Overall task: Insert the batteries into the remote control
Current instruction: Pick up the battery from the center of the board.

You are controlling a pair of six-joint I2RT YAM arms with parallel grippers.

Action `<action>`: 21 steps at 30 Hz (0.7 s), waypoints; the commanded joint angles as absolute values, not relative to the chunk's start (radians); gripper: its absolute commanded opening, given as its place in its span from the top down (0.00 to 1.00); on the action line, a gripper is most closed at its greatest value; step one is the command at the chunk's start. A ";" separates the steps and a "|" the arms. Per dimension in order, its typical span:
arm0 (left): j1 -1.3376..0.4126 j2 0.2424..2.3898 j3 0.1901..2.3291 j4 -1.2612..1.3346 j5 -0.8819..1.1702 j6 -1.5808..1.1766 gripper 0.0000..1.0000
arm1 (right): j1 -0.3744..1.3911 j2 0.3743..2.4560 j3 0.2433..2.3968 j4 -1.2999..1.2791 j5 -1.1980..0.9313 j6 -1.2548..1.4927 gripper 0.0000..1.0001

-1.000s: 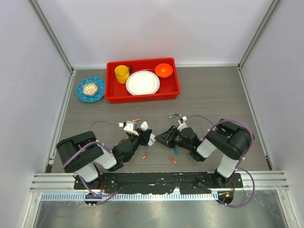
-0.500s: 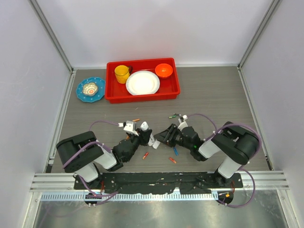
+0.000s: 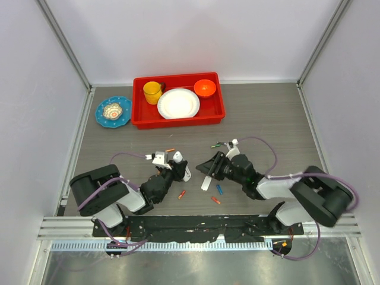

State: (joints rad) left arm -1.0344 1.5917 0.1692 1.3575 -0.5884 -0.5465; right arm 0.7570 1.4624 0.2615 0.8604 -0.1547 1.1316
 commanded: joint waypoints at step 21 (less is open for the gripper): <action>-0.663 0.718 0.310 0.471 0.084 -0.930 1.00 | 0.739 0.999 0.647 -0.291 0.425 0.505 0.43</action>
State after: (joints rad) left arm -0.6975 0.7990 0.3199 0.5861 -0.1860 -0.8661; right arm 0.7338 0.9890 0.6067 -0.2337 0.3580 0.5358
